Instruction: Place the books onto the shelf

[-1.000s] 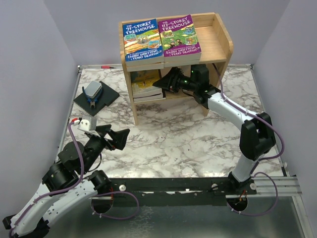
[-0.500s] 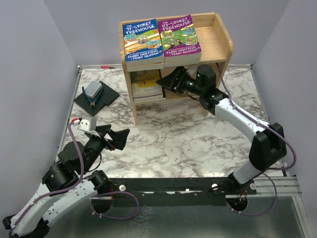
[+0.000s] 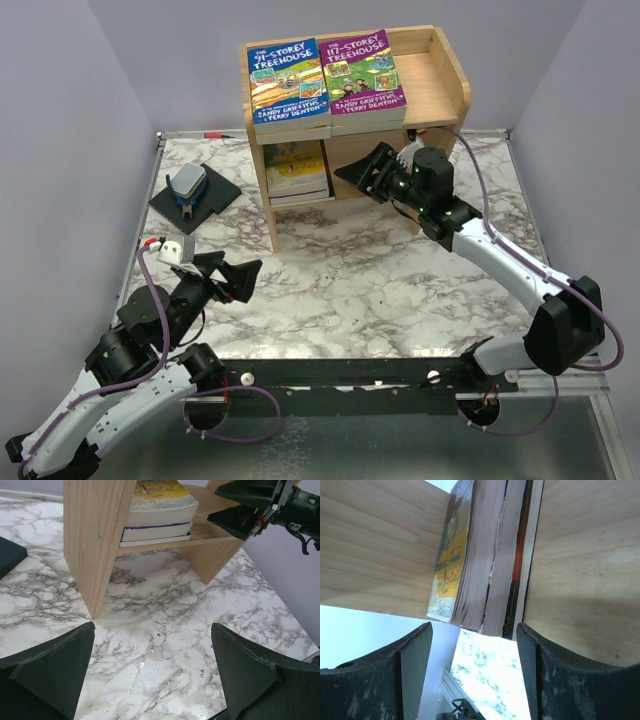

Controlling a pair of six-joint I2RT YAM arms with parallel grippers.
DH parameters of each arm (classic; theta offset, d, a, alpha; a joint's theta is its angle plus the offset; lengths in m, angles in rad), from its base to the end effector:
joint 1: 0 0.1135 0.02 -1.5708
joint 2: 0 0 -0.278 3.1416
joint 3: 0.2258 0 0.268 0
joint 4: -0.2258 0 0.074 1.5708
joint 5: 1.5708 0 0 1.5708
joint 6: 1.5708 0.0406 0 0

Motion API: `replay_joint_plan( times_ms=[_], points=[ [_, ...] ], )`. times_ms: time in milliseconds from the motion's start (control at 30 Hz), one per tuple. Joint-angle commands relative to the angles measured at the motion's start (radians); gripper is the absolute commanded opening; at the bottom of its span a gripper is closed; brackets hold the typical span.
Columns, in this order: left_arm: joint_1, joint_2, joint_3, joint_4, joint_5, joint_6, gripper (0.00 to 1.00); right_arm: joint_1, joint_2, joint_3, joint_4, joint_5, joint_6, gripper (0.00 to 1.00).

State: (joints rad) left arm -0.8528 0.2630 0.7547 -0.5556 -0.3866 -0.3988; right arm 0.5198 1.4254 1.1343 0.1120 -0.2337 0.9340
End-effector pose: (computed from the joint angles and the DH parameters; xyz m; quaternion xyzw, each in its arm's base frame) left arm 0.0542 -0.0388 0.3549 0.0330 0.7270 -0.2797 0.6262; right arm 0.3068 0.1864 0.3509 0.0836 0.7614 0.4900 0.4163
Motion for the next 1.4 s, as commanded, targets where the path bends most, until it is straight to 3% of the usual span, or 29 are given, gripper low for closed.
replay_joint_plan(
  times_ms=[0, 200, 467, 833, 1133, 1367],
  points=[
    [0.001, 0.001, -0.008, 0.014, -0.014, 0.009, 0.99, -0.015, -0.089, -0.025, -0.049, 0.088, -0.018, 0.73],
    [0.001, 0.034, 0.006, 0.013, -0.007, 0.007, 0.99, -0.014, -0.202, -0.061, -0.179, 0.152, -0.132, 0.79],
    [0.001, 0.082, 0.029, 0.000, -0.019, -0.025, 0.99, -0.015, -0.411, -0.178, -0.280, 0.375, -0.252, 1.00],
    [0.001, 0.171, 0.073, 0.043, 0.077, -0.008, 0.99, -0.014, -0.742, -0.347, -0.386, 0.480, -0.423, 1.00],
    [0.000, 0.236, 0.125, 0.133, 0.254, 0.029, 0.99, -0.014, -1.129, -0.512, -0.380, 0.431, -0.500, 1.00],
    [0.001, 0.284, 0.173, 0.183, 0.356, 0.039, 0.99, -0.014, -1.268, -0.539, -0.389, 0.390, -0.505, 1.00]
  ],
)
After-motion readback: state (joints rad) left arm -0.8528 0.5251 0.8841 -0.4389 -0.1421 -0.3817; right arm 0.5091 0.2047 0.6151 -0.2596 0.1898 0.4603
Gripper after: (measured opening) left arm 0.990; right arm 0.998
